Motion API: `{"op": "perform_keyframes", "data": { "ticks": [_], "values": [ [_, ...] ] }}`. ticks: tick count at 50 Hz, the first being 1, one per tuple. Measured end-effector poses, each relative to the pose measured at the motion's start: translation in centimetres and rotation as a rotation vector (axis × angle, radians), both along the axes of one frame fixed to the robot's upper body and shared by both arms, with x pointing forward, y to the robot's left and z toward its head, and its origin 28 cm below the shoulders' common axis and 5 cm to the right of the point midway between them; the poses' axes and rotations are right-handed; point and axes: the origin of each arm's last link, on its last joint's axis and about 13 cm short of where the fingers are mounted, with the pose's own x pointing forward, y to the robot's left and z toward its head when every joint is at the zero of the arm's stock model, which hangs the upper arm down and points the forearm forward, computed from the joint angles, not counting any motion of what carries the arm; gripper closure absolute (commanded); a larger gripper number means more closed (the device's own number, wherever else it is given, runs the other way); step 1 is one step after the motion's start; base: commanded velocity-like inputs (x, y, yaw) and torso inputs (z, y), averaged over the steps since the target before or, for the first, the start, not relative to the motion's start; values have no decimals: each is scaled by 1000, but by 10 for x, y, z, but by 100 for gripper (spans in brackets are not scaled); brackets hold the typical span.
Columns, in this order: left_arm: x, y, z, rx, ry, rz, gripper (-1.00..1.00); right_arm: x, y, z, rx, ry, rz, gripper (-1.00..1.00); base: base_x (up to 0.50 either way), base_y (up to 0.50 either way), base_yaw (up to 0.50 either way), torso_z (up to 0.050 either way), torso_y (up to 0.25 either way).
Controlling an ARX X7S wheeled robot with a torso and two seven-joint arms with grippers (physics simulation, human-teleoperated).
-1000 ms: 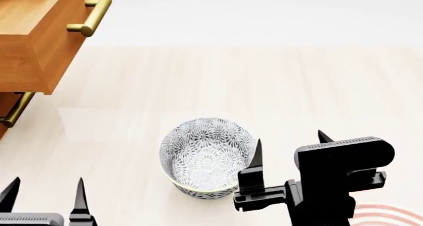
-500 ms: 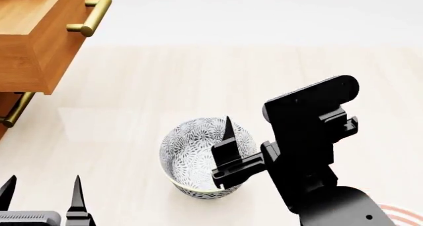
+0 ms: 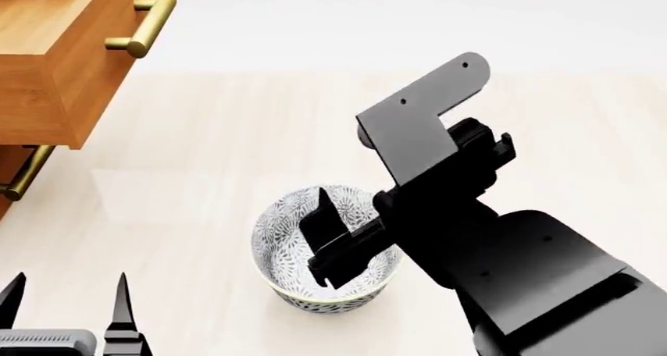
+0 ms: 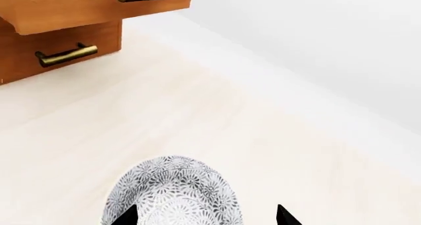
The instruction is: Put the bowl on the plate.
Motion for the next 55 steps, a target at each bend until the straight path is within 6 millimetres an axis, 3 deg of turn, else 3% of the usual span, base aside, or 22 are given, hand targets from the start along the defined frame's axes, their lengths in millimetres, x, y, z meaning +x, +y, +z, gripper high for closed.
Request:
{"op": "perform_keyframes", "data": {
  "ticks": [35,55],
  "values": [
    [0,-2,2,10,-5,-4,-100,25,35,16,-196,170,144,-100,0,0,0,0,0],
    [-1,-2,3,8,-4,-4,-100,37,60,2,-243,221,210,-100,0,0,0,0,0]
  ]
}}
